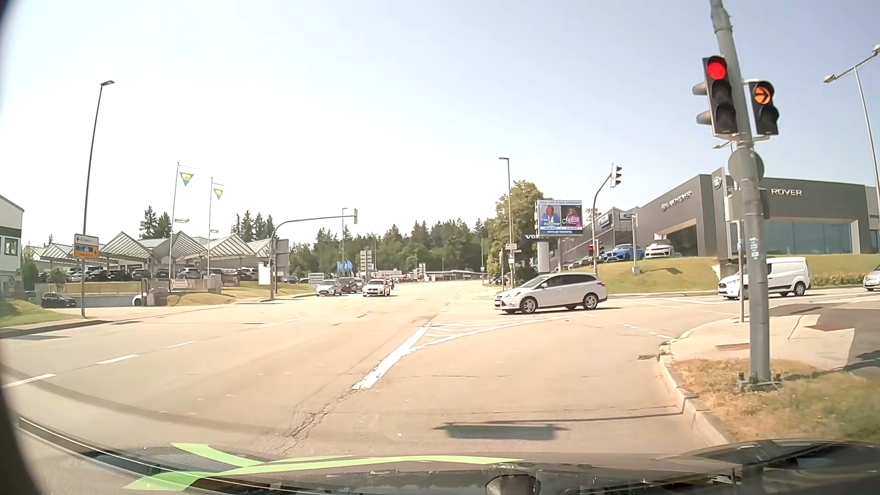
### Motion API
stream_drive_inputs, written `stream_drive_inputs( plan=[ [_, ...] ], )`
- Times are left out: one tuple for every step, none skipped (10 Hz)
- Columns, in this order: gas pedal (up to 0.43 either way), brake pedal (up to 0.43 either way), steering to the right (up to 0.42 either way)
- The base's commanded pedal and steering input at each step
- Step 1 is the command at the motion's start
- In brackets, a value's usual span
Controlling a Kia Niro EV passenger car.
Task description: Follow the waypoints while adhering to traffic rules and regulations
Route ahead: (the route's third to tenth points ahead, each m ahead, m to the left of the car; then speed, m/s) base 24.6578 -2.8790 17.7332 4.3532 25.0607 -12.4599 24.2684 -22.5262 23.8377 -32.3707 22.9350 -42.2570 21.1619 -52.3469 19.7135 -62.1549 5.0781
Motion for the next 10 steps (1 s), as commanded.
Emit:
stream_drive_inputs(
  plan=[
    [0.087, 0.0, 0.023],
    [0.079, 0.0, 0.037],
    [0.079, 0.0, 0.05],
    [0.079, 0.0, 0.059],
    [0.079, 0.0, 0.07],
    [0.079, 0.0, 0.078],
    [0.067, 0.0, 0.082],
    [0.067, 0.0, 0.083],
    [0.067, 0.0, 0.083],
    [0.067, 0.0, 0.085]
  ],
)
